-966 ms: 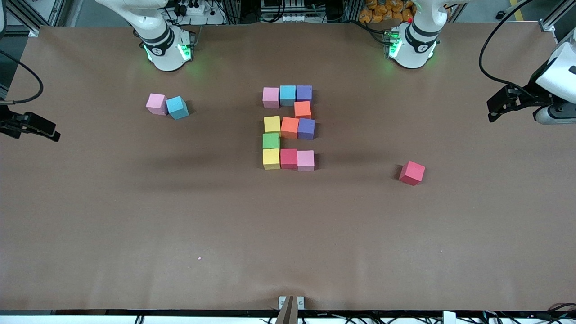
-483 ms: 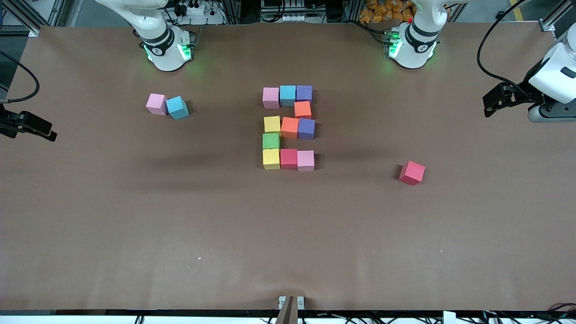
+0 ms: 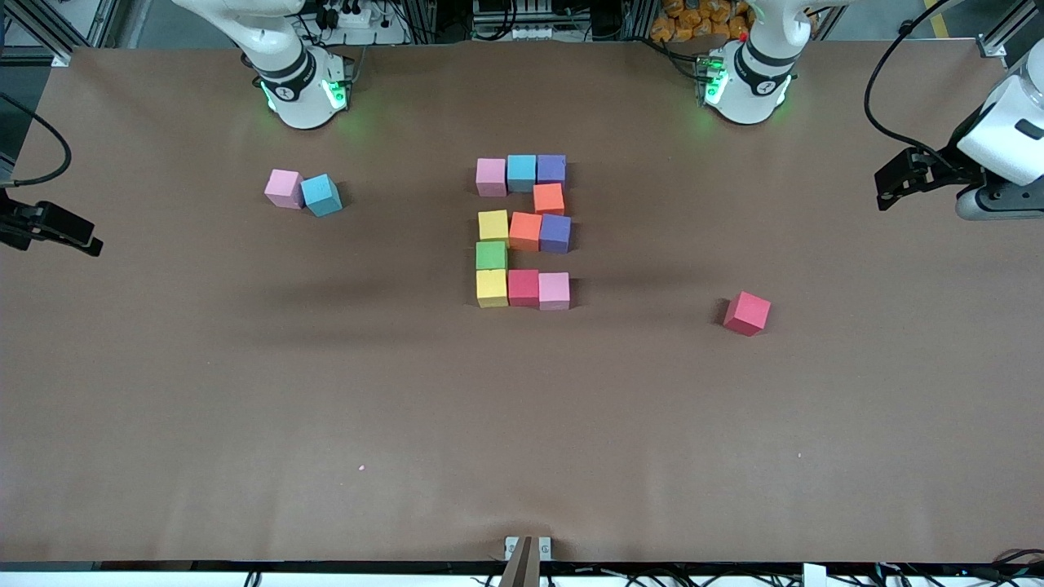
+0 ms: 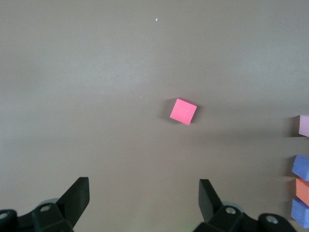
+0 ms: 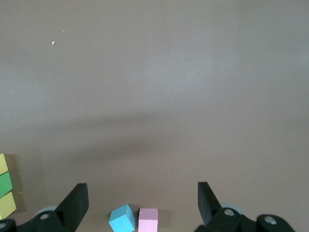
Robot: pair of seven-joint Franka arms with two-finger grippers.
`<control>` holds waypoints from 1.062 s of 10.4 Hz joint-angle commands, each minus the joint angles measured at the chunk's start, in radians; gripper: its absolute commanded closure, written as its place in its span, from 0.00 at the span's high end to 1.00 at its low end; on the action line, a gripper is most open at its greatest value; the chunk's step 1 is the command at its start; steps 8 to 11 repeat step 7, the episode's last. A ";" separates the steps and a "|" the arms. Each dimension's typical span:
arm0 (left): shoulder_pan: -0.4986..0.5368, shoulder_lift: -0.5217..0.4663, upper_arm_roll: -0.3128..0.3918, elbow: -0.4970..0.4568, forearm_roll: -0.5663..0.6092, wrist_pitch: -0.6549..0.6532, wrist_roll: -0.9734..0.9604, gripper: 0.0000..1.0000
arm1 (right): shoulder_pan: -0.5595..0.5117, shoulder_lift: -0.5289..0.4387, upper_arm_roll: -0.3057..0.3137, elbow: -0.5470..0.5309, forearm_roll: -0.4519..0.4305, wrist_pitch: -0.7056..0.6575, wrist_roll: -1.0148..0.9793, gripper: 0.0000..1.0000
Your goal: Form number 2 with 11 blocks
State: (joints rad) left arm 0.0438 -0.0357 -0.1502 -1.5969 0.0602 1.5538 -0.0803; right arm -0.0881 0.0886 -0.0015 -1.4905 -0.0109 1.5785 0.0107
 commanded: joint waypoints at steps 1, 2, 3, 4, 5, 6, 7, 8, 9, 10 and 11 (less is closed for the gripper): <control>0.013 -0.007 -0.003 -0.003 -0.081 -0.006 -0.009 1.00 | -0.004 0.006 0.006 0.021 -0.011 -0.015 0.006 1.00; 0.014 -0.006 0.001 -0.003 -0.091 -0.006 -0.021 1.00 | -0.004 0.006 0.006 0.023 -0.012 -0.015 0.006 1.00; 0.014 -0.004 0.003 -0.002 -0.083 -0.006 -0.010 1.00 | -0.005 0.006 0.006 0.027 -0.011 -0.015 0.006 1.00; 0.008 -0.001 0.000 -0.002 -0.079 -0.006 -0.019 1.00 | -0.007 0.006 0.006 0.027 -0.009 -0.014 0.006 1.00; 0.007 0.000 0.000 0.009 -0.077 -0.004 -0.024 1.00 | -0.007 0.006 0.006 0.027 -0.008 -0.014 0.008 1.00; 0.008 0.008 0.001 0.017 -0.071 -0.006 -0.024 1.00 | -0.007 0.006 0.006 0.027 -0.008 -0.014 0.008 1.00; 0.010 0.013 0.001 0.021 -0.060 -0.006 -0.024 1.00 | -0.007 0.008 0.006 0.027 -0.008 -0.014 0.008 1.00; 0.010 0.013 0.001 0.021 -0.060 -0.006 -0.024 1.00 | -0.007 0.008 0.006 0.027 -0.008 -0.014 0.008 1.00; 0.010 0.013 0.001 0.021 -0.060 -0.006 -0.024 1.00 | -0.007 0.008 0.006 0.027 -0.008 -0.014 0.008 1.00; 0.010 0.013 0.001 0.021 -0.060 -0.006 -0.024 1.00 | -0.007 0.008 0.006 0.027 -0.008 -0.014 0.008 1.00; 0.010 0.013 0.001 0.021 -0.060 -0.006 -0.024 1.00 | -0.007 0.008 0.006 0.027 -0.008 -0.014 0.008 1.00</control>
